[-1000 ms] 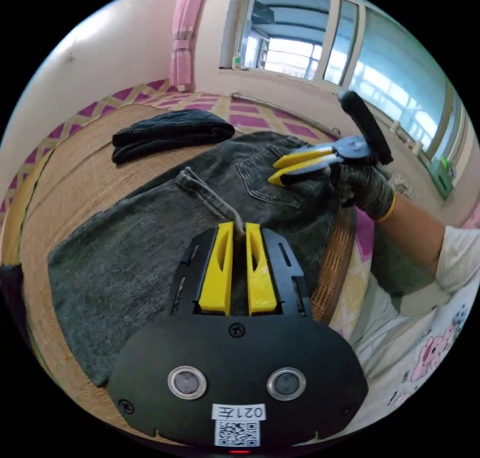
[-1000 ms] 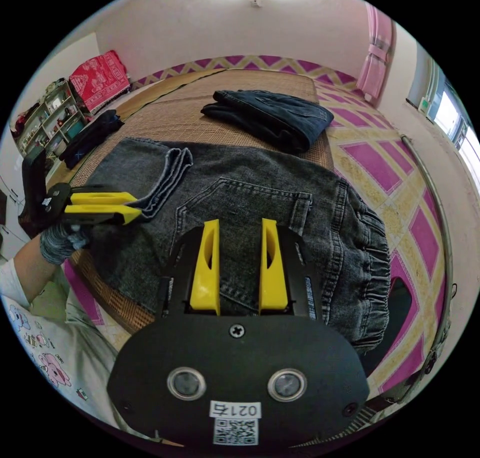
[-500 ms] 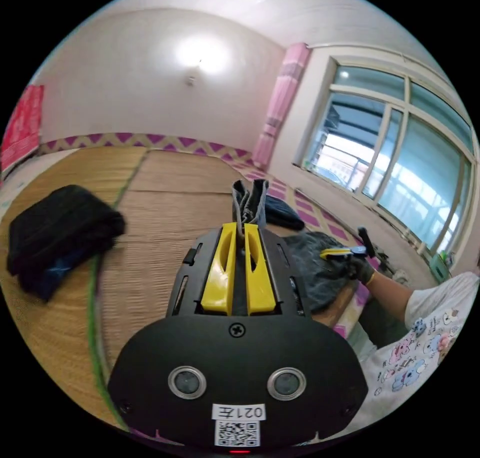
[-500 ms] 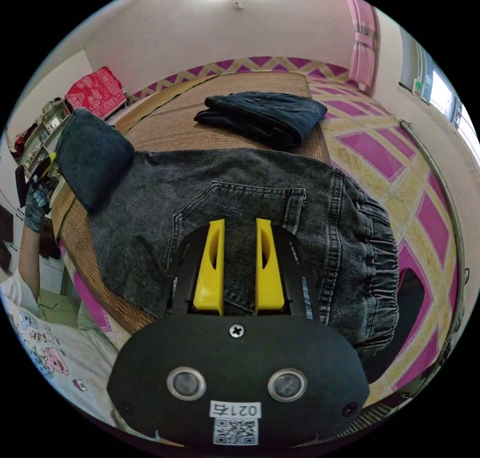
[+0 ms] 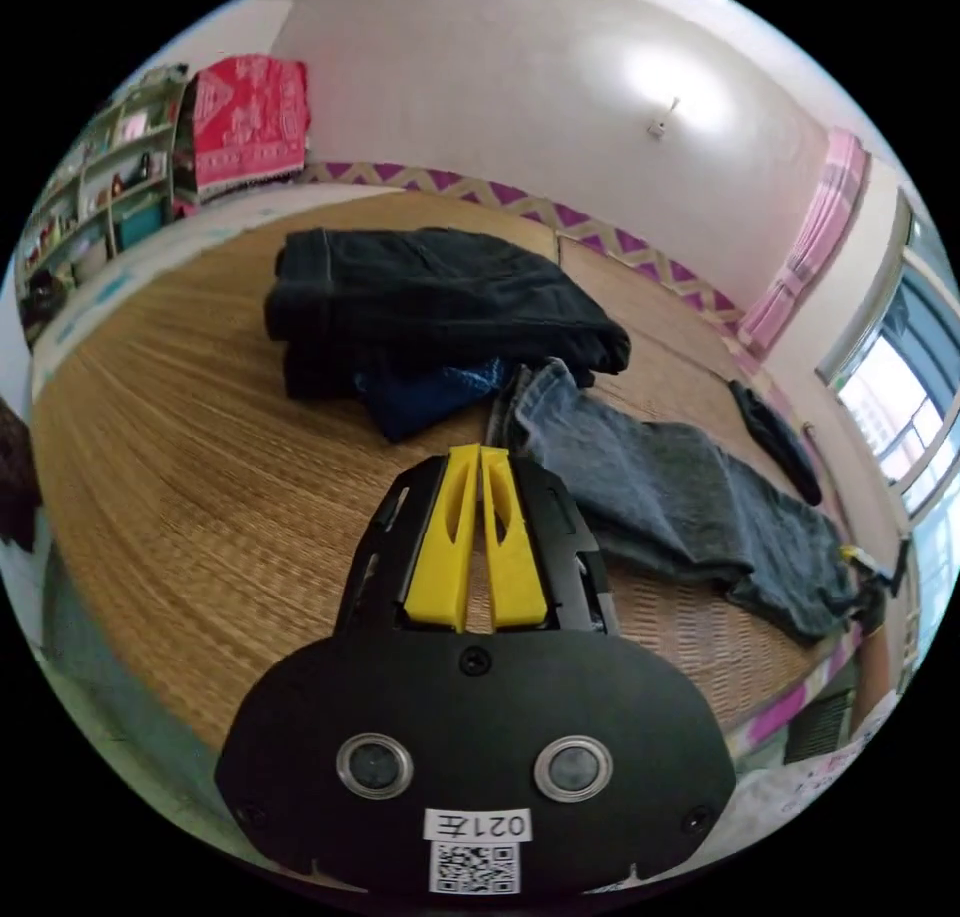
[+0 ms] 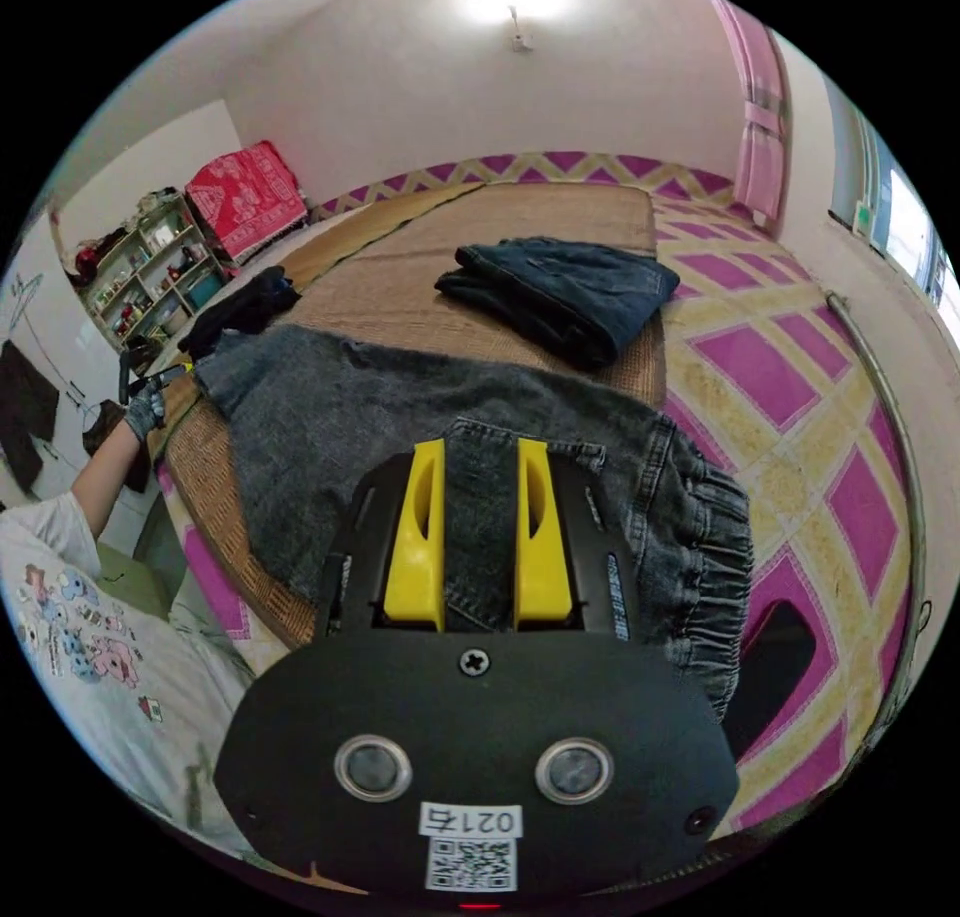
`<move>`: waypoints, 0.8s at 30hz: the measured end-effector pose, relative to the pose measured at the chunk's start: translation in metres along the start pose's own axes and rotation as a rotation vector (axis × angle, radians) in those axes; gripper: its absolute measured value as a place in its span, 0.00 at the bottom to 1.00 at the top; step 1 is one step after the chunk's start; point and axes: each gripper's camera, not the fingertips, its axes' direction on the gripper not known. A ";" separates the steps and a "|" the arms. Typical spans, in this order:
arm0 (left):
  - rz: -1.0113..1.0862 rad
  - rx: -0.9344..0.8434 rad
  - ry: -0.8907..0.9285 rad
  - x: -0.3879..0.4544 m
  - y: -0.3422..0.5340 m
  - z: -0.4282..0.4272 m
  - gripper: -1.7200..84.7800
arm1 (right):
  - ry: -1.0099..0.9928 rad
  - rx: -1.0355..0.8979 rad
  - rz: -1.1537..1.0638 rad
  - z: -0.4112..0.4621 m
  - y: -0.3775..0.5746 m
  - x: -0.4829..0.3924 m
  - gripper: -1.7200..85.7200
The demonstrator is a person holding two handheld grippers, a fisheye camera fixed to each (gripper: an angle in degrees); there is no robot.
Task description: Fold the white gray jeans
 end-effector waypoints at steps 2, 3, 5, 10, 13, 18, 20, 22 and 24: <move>0.053 0.011 0.086 0.006 -0.007 -0.006 0.01 | 0.018 -0.037 -0.036 0.002 -0.010 0.015 0.15; 0.106 0.008 0.147 0.017 -0.012 -0.005 0.01 | 0.041 -0.074 -0.065 0.007 -0.018 0.025 0.15; 0.173 -0.006 0.218 0.037 -0.021 0.001 0.02 | 0.088 -0.145 -0.118 0.020 -0.030 0.038 0.16; 0.397 -0.125 0.304 0.105 -0.051 0.049 0.09 | 0.053 -0.232 -0.214 0.049 -0.069 0.073 0.18; 0.518 -0.183 0.291 0.131 -0.068 0.084 0.11 | 0.013 -0.231 -0.278 0.058 -0.085 0.085 0.18; 0.648 -0.305 0.315 0.146 -0.088 0.131 0.16 | -0.108 -0.268 -0.397 0.063 -0.089 0.090 0.14; 0.676 -0.315 0.336 0.150 -0.092 0.140 0.17 | -0.136 -0.256 -0.412 0.059 -0.085 0.092 0.11; 0.703 -0.335 0.326 0.154 -0.095 0.149 0.18 | -0.144 -0.251 -0.407 0.052 -0.080 0.097 0.07; 0.724 -0.375 0.317 0.156 -0.096 0.161 0.18 | -0.155 -0.228 -0.393 0.046 -0.077 0.100 0.04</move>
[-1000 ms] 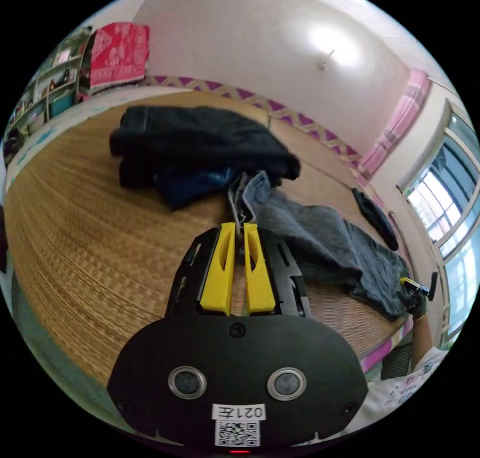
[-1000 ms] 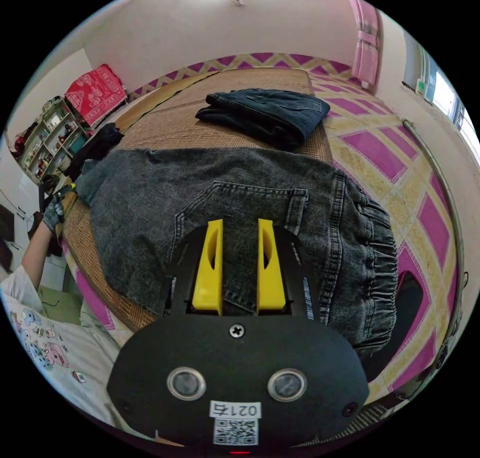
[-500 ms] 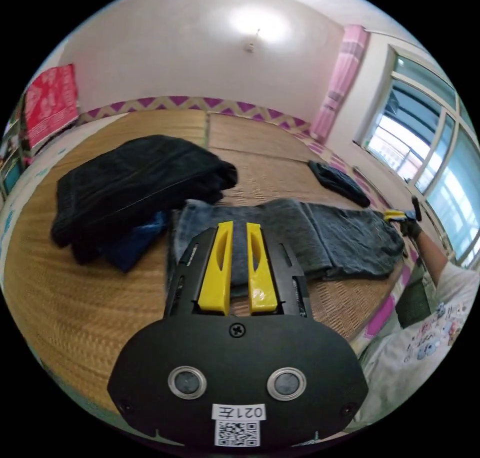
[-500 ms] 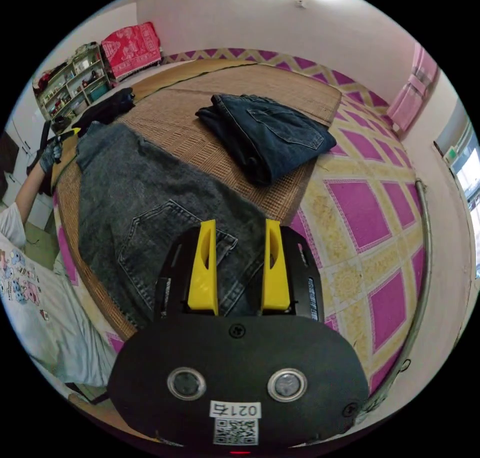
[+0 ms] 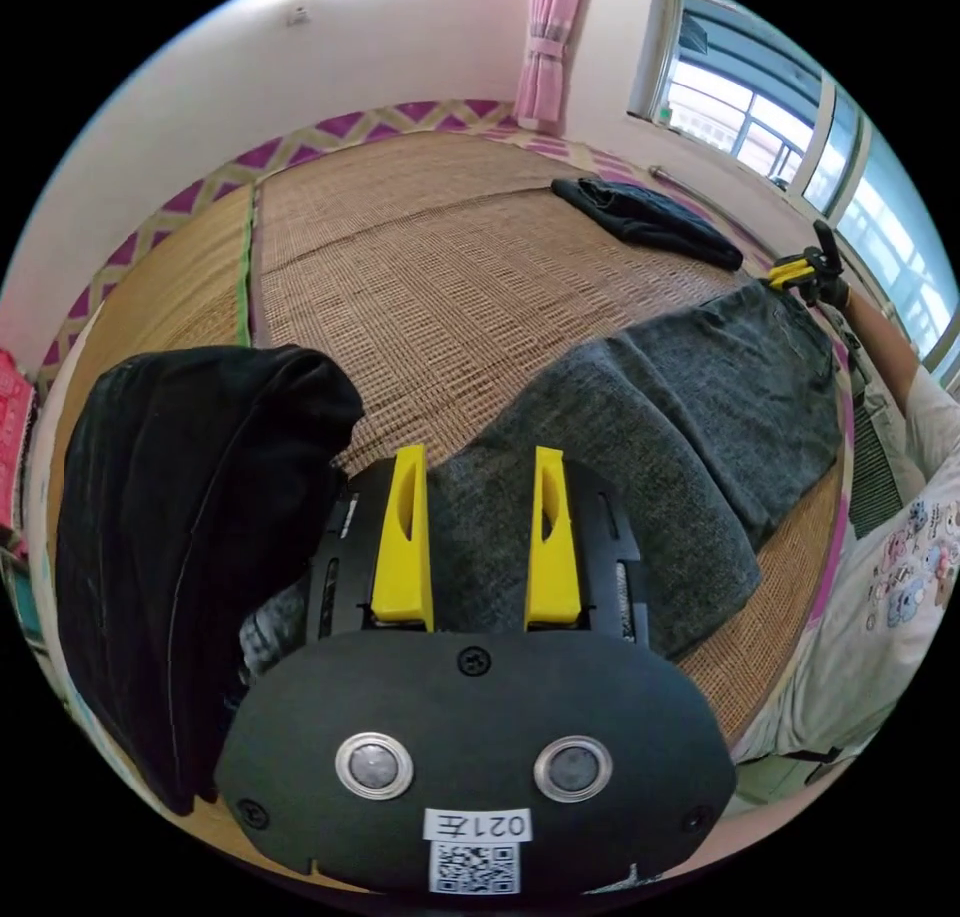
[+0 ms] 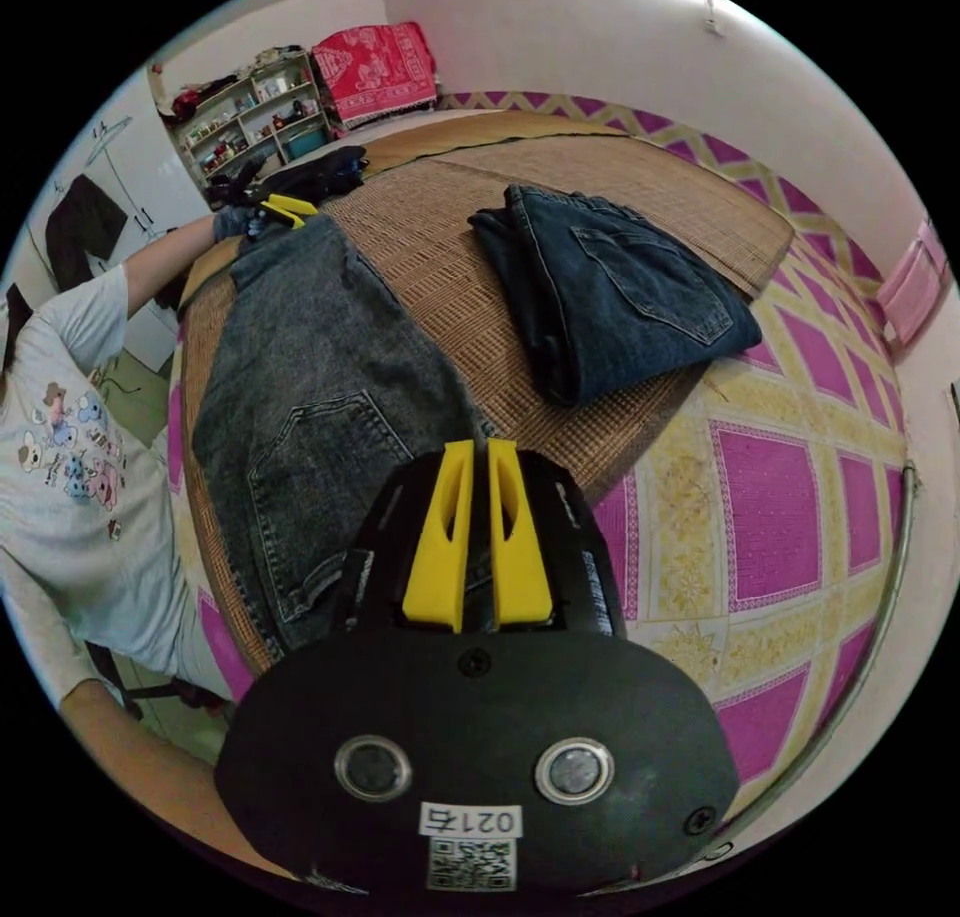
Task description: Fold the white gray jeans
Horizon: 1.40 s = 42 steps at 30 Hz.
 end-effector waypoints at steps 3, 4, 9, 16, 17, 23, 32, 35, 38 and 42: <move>0.034 0.020 0.079 -0.004 0.005 -0.004 0.14 | 0.010 0.025 0.010 -0.010 0.003 -0.003 0.03; 0.026 0.024 0.089 -0.005 0.006 -0.005 0.12 | 0.014 0.036 0.008 -0.016 0.004 -0.006 0.02; 0.072 0.161 0.042 0.006 0.035 -0.045 0.01 | 0.018 0.095 -0.013 -0.050 0.013 -0.021 0.02; 0.159 0.470 0.013 0.051 0.139 -0.169 0.01 | 0.057 0.287 -0.161 -0.153 0.080 -0.121 0.02; 0.173 0.497 0.010 0.064 0.166 -0.189 0.01 | 0.060 0.295 -0.175 -0.159 0.089 -0.133 0.02; 0.117 0.429 0.050 0.114 0.292 -0.197 0.01 | -0.023 0.210 -0.215 -0.143 0.170 -0.224 0.01; -0.169 0.447 0.259 0.099 0.392 -0.139 0.01 | -0.110 -0.071 -0.018 -0.033 0.219 -0.239 0.04; -0.188 0.549 0.187 0.086 0.397 -0.182 0.02 | -0.140 -0.046 -0.030 -0.063 0.222 -0.238 0.09; -0.320 0.536 0.048 0.054 0.375 -0.199 0.07 | -0.104 0.087 -0.013 -0.091 0.208 -0.224 0.11; -0.545 0.366 -0.108 -0.011 0.324 -0.168 0.12 | -0.081 0.142 -0.043 -0.080 0.162 -0.212 0.12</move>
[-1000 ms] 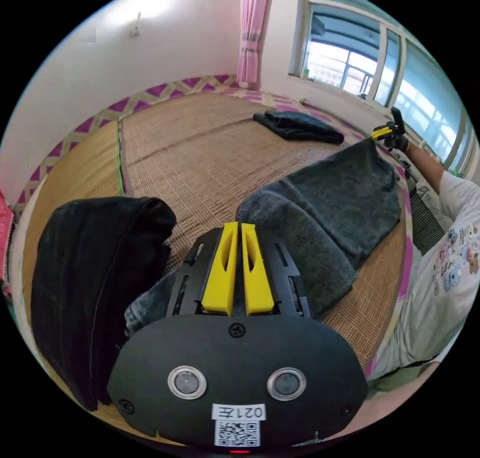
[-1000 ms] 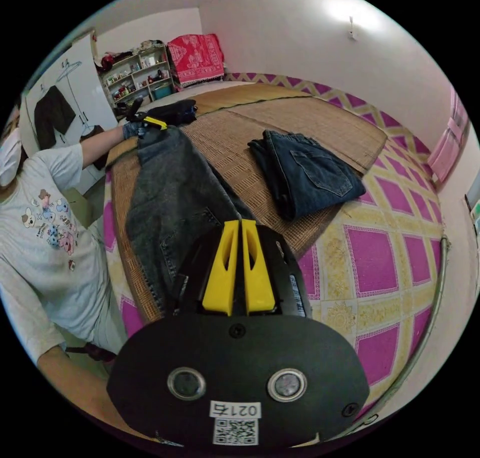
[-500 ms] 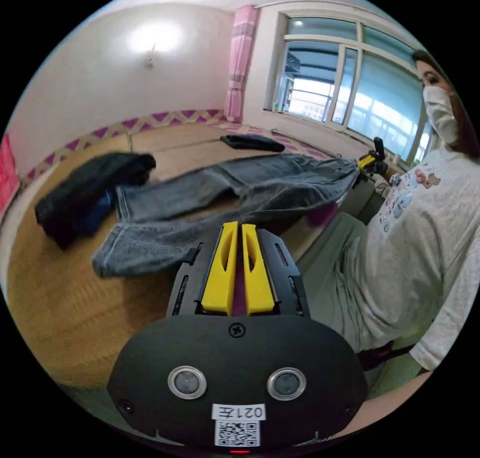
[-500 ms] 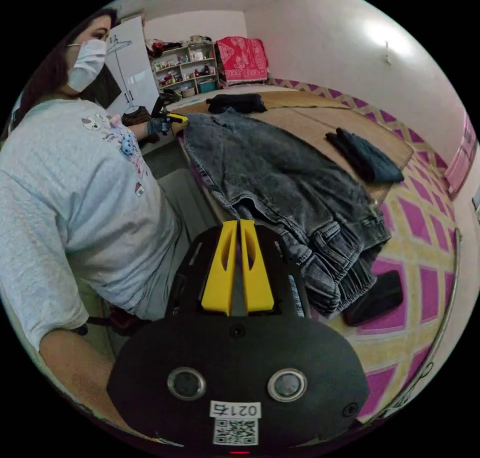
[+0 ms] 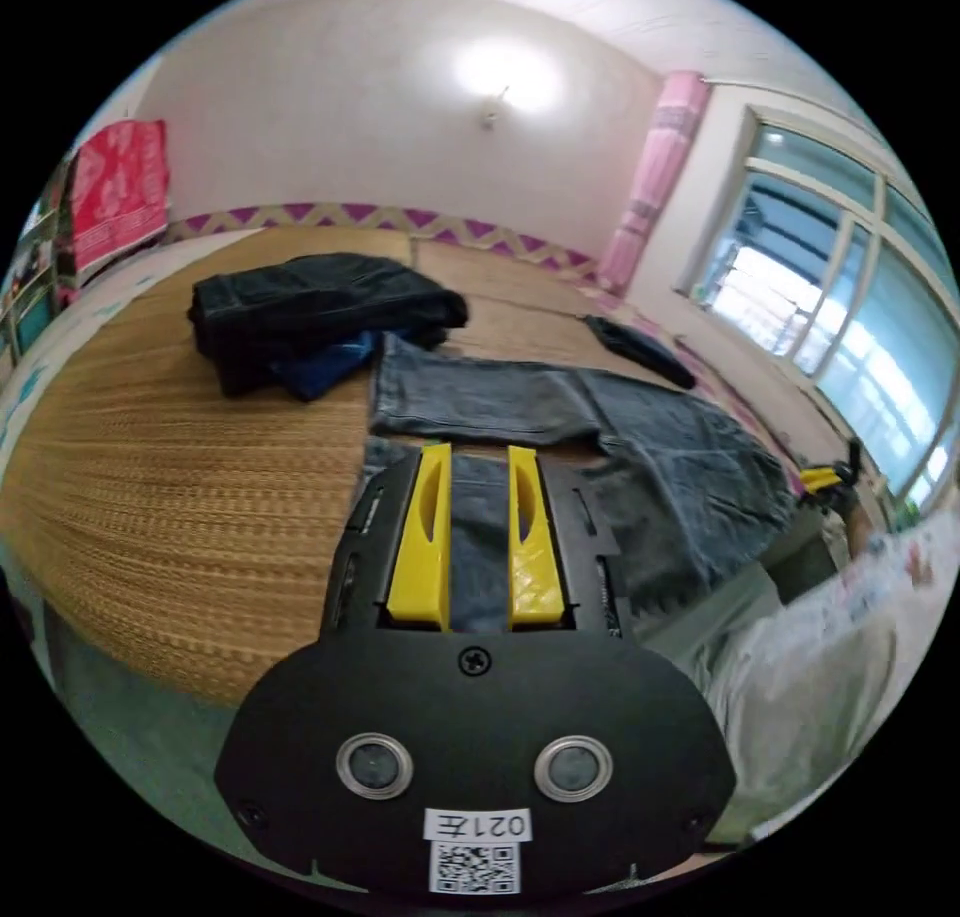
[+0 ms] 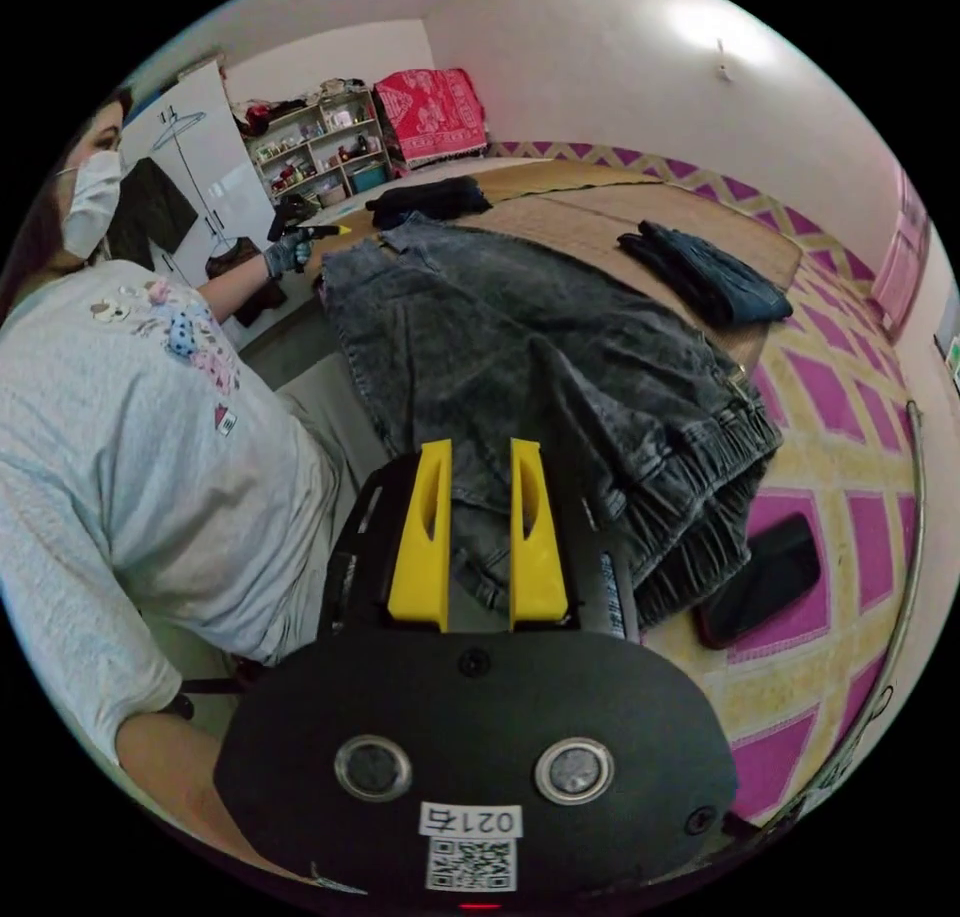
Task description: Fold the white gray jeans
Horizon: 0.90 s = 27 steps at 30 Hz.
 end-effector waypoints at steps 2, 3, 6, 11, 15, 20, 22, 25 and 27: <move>-0.085 -0.065 -0.020 -0.019 -0.020 0.028 0.14 | -0.039 0.013 -0.017 0.014 -0.017 0.002 0.13; -0.133 -0.097 -0.023 -0.030 -0.030 0.043 0.15 | -0.065 0.015 -0.023 0.023 -0.027 0.003 0.13; -0.186 -0.163 -0.038 -0.043 -0.048 0.065 0.14 | -0.095 0.005 -0.047 0.039 -0.042 -0.003 0.14; -0.091 -0.195 -0.068 -0.042 -0.060 0.054 0.03 | -0.102 0.001 -0.033 0.048 -0.046 -0.003 0.13; -0.104 -0.054 -0.041 -0.061 -0.058 0.023 0.01 | -0.027 -0.001 0.011 0.057 -0.045 0.005 0.12; -0.198 -0.164 0.040 -0.092 -0.045 0.051 0.02 | 0.016 -0.049 0.083 0.081 -0.041 0.017 0.12; -0.197 -0.151 0.051 -0.096 -0.043 0.044 0.03 | 0.001 -0.025 0.118 0.082 -0.037 0.020 0.11; -0.180 -0.064 0.058 -0.101 -0.033 0.008 0.06 | -0.001 -0.004 0.130 0.081 -0.034 0.018 0.11; -0.152 -0.081 0.122 -0.104 -0.019 -0.017 0.09 | 0.001 0.001 0.128 0.081 -0.033 0.016 0.12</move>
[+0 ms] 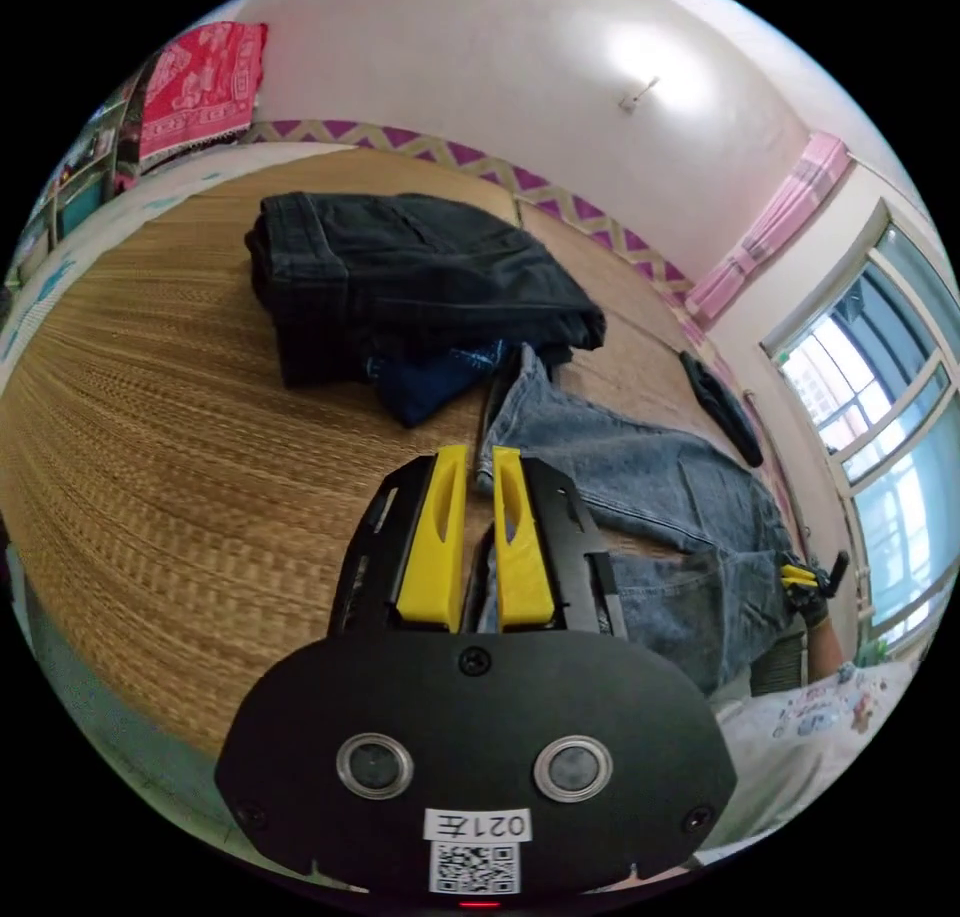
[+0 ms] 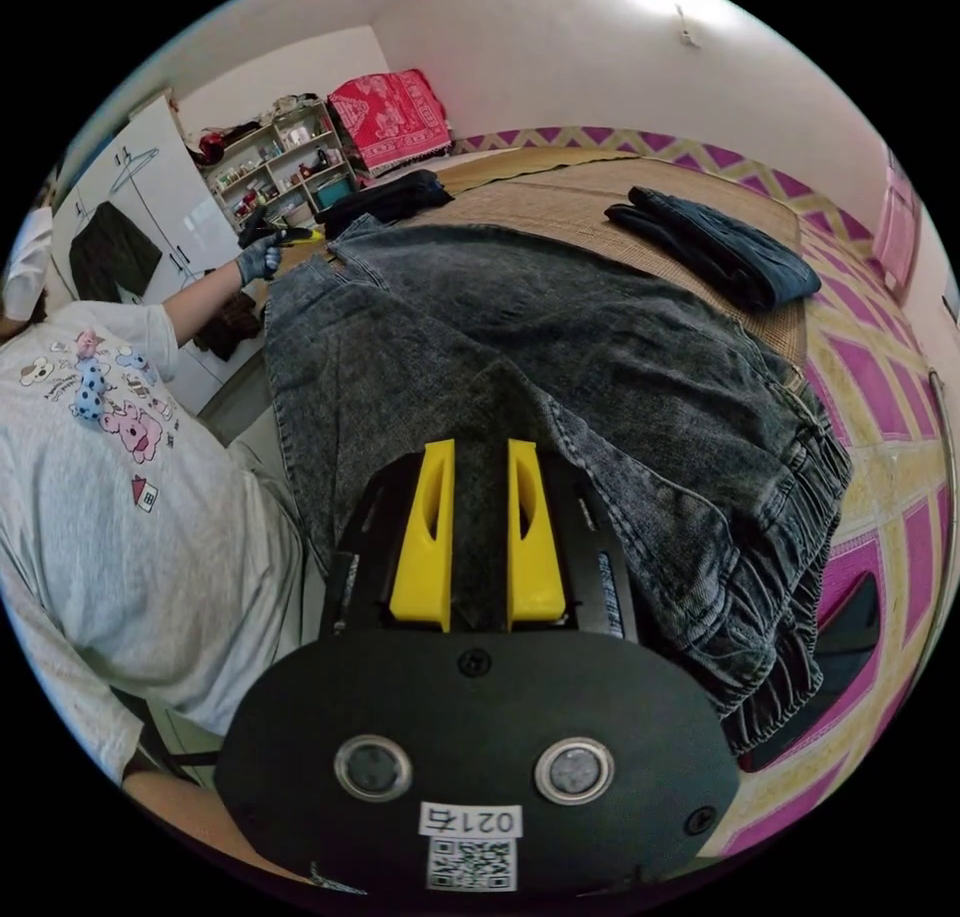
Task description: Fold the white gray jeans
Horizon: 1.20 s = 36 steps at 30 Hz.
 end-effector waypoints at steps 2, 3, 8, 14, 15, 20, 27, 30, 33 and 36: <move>0.030 -0.090 0.023 0.001 0.013 -0.001 0.12 | -0.001 0.006 0.003 0.001 0.000 -0.001 0.12; 0.041 -0.163 0.031 0.002 0.021 0.005 0.14 | -0.004 0.010 0.007 0.001 0.001 -0.001 0.12; 0.120 -0.206 -0.021 0.016 0.044 0.019 0.09 | -0.029 0.025 0.029 0.002 0.002 -0.001 0.11; 0.134 0.004 0.000 0.023 0.040 -0.047 0.01 | -0.045 0.052 0.036 -0.003 0.003 -0.010 0.12; 0.130 -0.009 -0.025 0.020 0.042 -0.045 0.01 | -0.042 0.062 0.044 -0.004 0.003 -0.011 0.12; 0.062 -0.124 -0.067 -0.004 0.064 -0.003 0.02 | -0.017 0.052 0.039 0.000 0.002 -0.021 0.13; 0.051 -0.106 -0.033 -0.012 0.083 -0.023 0.03 | 0.104 0.036 0.069 -0.025 0.026 -0.049 0.11; 0.023 -0.084 -0.177 -0.012 0.095 -0.041 0.03 | 0.305 -0.079 0.115 -0.009 0.039 -0.056 0.09; 0.035 -0.009 -0.246 -0.003 0.111 -0.069 0.04 | 0.375 -0.010 0.187 -0.031 0.047 -0.067 0.08; 0.070 0.040 -0.186 0.017 0.128 -0.090 0.07 | 0.437 0.092 0.347 -0.056 0.070 -0.060 0.08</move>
